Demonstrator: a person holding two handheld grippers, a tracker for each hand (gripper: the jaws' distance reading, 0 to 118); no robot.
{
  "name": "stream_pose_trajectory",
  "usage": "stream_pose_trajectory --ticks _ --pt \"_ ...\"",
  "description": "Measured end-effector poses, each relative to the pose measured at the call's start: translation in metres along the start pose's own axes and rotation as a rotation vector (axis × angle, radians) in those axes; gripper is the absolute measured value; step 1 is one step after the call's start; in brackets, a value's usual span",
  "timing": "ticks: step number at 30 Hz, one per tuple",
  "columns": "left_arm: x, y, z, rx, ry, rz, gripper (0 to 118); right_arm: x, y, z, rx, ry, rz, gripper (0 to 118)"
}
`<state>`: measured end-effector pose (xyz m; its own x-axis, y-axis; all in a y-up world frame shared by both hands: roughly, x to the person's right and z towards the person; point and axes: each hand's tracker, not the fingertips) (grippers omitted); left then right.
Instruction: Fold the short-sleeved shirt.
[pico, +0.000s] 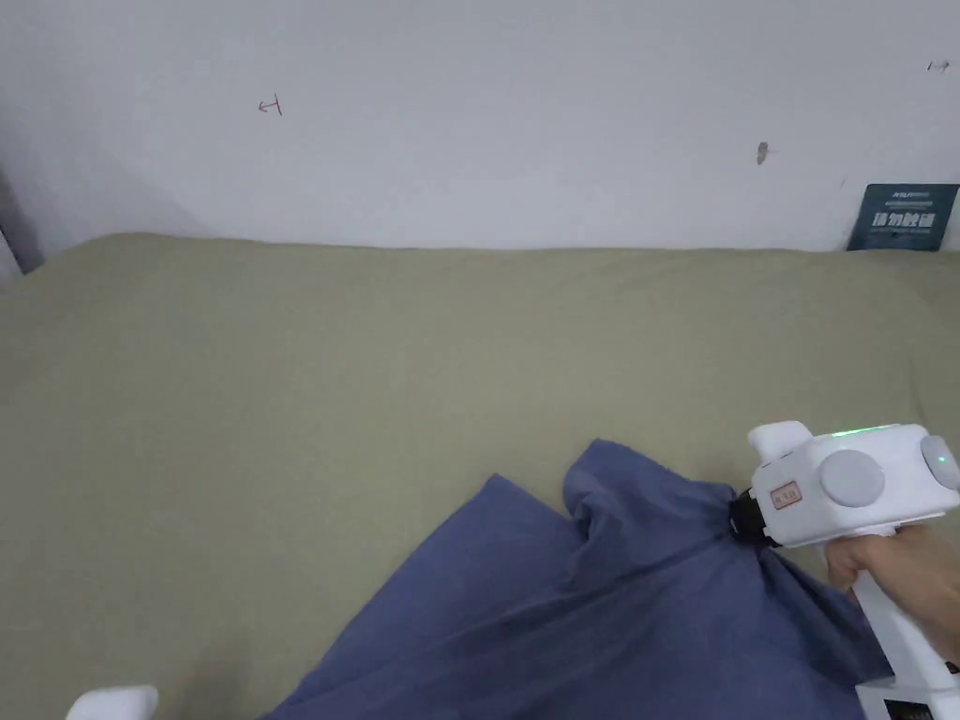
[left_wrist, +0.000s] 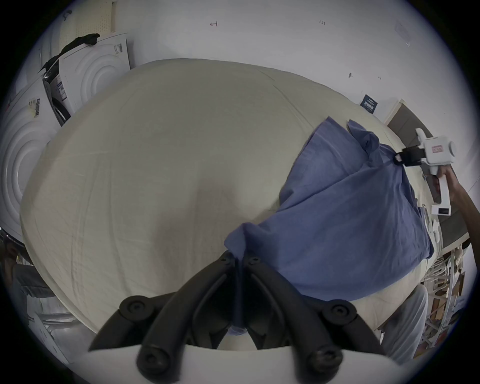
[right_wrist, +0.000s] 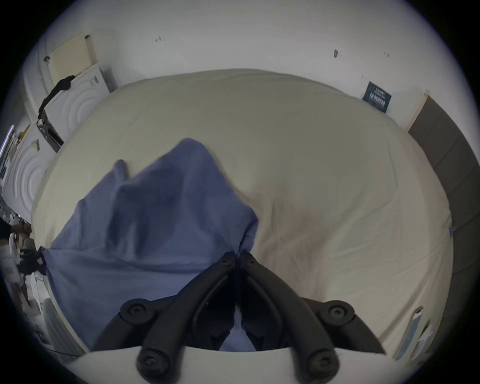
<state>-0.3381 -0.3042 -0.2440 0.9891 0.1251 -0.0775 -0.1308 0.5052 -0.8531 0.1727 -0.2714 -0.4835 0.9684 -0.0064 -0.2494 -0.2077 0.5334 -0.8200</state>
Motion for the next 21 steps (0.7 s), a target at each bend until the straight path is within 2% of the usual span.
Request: stream_pose_trajectory --ticks 6,8,13,19,21 --pt "0.012 0.037 0.047 0.152 -0.038 0.046 4 -0.002 0.0 0.11 0.194 -0.014 0.058 4" --pt "0.023 0.058 0.066 0.201 -0.048 0.023 4 0.0 0.003 0.15 0.263 -0.034 0.065 4" --pt "0.059 0.116 0.123 0.35 -0.027 -0.066 4 0.013 0.01 0.261 0.455 -0.078 0.02 4" --pt "0.094 0.185 0.186 0.472 -0.011 -0.1 4 0.034 0.015 0.378 0.621 -0.15 -0.024 4" --pt "0.104 0.209 0.204 0.489 0.001 -0.103 4 0.041 0.017 0.407 0.668 -0.173 -0.062 4"
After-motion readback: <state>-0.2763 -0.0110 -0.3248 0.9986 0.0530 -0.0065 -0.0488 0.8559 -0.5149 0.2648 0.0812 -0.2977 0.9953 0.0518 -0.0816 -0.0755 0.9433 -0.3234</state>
